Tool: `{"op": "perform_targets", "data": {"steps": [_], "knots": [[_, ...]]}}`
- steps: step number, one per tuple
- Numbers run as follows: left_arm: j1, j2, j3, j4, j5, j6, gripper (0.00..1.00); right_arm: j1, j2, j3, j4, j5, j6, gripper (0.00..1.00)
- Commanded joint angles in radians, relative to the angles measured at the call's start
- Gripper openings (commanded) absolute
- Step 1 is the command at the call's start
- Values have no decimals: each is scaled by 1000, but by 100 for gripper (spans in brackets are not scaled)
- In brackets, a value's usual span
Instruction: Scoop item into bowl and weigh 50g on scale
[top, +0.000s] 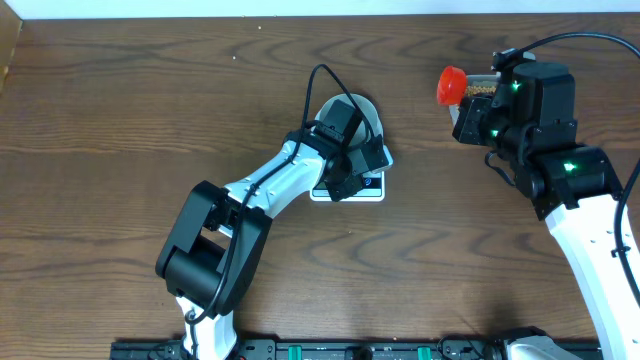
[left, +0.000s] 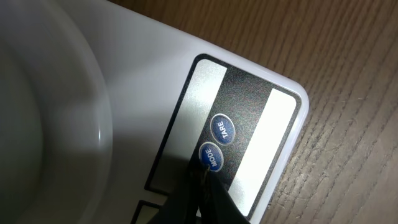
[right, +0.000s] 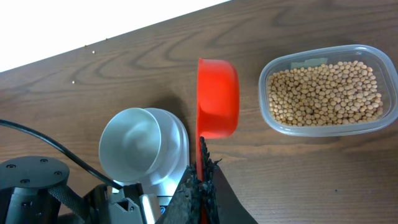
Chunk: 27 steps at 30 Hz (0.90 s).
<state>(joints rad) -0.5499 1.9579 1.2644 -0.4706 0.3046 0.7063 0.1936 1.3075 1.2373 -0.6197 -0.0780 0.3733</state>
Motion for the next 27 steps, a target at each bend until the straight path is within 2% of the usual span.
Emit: {"op": "perform_targets", "data": {"steps": [1,27], "knots": [[0,18,-6,-2,-10,-5,7,-5,0,25,-2,8,-15,1],[1,43,-6,2,-11,-5,8,-5,0,25,-6,8,-15,1]]}}
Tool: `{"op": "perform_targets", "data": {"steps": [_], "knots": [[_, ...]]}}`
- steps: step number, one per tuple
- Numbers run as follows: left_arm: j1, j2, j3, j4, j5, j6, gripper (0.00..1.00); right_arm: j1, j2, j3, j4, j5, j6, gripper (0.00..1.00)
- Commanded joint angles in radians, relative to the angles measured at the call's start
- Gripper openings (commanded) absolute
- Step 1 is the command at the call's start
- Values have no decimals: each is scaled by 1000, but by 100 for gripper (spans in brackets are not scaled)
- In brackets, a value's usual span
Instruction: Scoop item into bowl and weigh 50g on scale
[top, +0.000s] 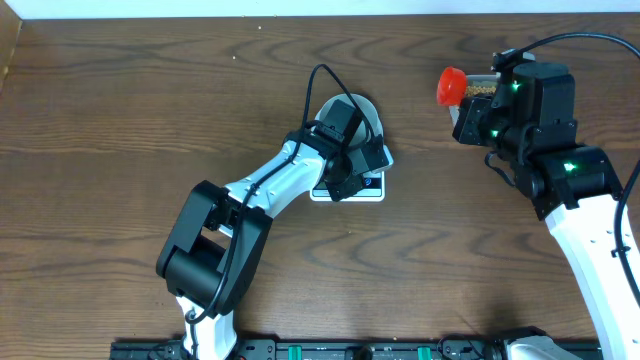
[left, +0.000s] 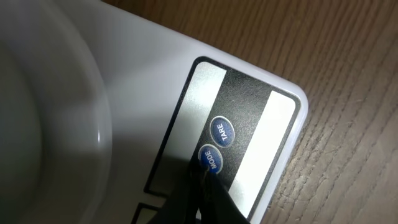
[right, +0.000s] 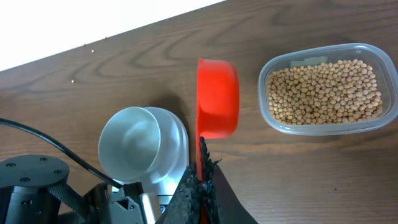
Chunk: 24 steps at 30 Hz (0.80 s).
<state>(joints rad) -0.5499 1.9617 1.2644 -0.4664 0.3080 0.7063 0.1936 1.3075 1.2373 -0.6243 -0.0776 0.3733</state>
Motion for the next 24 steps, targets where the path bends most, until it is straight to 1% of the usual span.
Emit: {"op": "perform_targets", "data": {"steps": [1,24], "knots": [[1,40,-6,-2,-14,-5,8,-5,0,25,-1,8,-15,1],[2,53,-6,-1,-14,-5,7,-5,0,25,-3,8,-15,1]]}}
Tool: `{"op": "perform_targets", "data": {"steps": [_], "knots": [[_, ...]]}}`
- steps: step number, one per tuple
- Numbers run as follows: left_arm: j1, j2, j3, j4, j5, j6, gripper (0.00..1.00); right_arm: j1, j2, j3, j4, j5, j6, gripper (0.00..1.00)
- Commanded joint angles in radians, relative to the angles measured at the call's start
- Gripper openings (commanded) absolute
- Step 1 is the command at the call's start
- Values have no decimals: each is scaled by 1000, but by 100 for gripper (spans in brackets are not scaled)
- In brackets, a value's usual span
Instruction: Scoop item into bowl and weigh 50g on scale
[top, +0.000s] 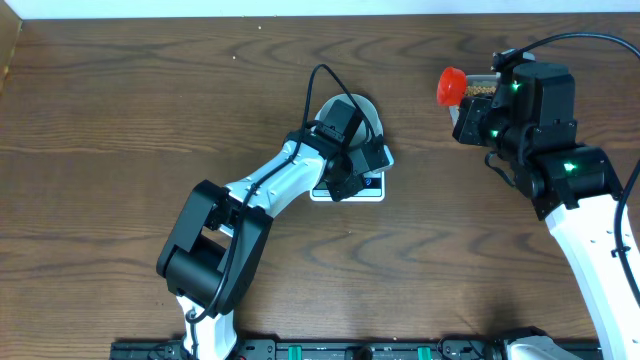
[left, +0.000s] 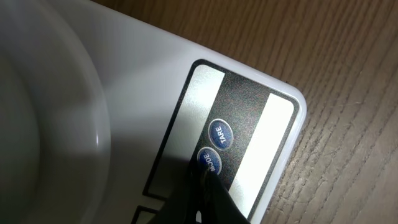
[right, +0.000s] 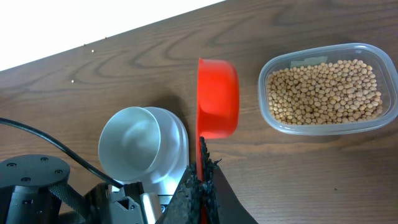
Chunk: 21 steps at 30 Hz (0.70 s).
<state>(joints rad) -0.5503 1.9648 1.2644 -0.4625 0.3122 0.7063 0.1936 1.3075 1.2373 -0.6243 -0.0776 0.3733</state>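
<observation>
A white scale (left: 143, 74) sits mid-table with a metal bowl (right: 132, 147) on its platform. My left gripper (left: 203, 180) is shut, its tip on the scale's blue MODE button (left: 209, 162), just below the TARE button (left: 219, 132). Off to the right, my right gripper (right: 202, 180) is shut on the handle of a red scoop (right: 217, 102), held above the table between the bowl and a clear tub of soybeans (right: 323, 90). The scoop (top: 452, 84) looks empty. The scale's display is hidden.
The left arm (top: 270, 190) reaches across the table's middle to the scale (top: 348, 185). The right arm (top: 560, 170) stands at the right side. Bare wooden tabletop (top: 120, 130) lies to the left and front.
The left gripper's tip has shifted very slightly on the scale's panel, staying at the MODE button. The right gripper and red scoop have not moved.
At each earlier moment my left gripper was shut with its tip at the MODE button while my right gripper held the empty red scoop beside the bean tub. Only a slight shift of the left wrist view shows by now.
</observation>
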Motion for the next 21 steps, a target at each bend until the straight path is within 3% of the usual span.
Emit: {"op": "perform_targets", "data": {"steps": [1,21], "knots": [[2,50,-6,-6,-19,-5,8,-5,0,25,-3,8,-15,1],[2,53,-15,-5,-34,-5,7,-5,0,25,-5,9,-15,1]]}}
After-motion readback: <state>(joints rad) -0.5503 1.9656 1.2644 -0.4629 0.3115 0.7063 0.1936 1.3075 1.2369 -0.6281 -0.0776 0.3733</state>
